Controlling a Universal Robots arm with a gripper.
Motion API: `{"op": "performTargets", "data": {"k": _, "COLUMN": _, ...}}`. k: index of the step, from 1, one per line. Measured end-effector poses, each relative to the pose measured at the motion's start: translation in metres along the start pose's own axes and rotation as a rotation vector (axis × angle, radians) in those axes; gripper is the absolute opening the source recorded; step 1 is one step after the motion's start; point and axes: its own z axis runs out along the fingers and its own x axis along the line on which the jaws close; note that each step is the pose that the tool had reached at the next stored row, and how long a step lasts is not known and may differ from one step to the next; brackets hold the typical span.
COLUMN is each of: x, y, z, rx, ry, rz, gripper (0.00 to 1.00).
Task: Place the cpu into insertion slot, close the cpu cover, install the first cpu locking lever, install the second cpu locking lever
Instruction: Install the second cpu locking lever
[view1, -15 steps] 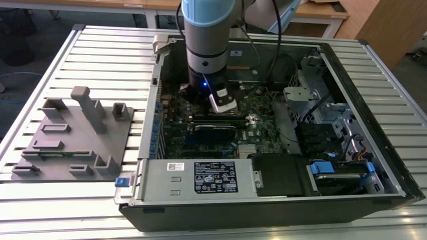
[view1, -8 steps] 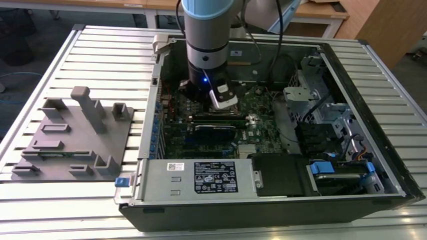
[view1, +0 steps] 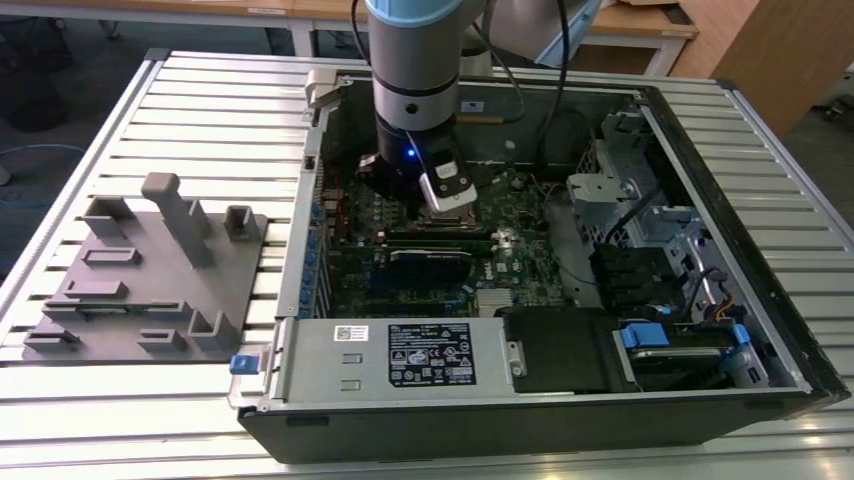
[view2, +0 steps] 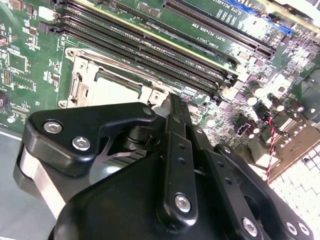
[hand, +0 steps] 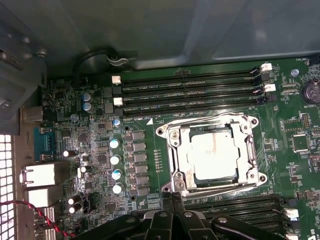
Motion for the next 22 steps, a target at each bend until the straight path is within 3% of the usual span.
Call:
{"op": "performTargets", "data": {"k": 8, "x": -0.0018, "y": 0.0003, "z": -0.0005, "rx": 0.0007, "ry": 0.0004, "rz": 0.000, "gripper": 0.10}}
{"op": "performTargets", "data": {"k": 22, "x": -0.0262, "y": 0.0034, "z": 0.0013, "rx": 0.0003, "ry": 0.0002, "rz": 0.000, "gripper": 0.10}}
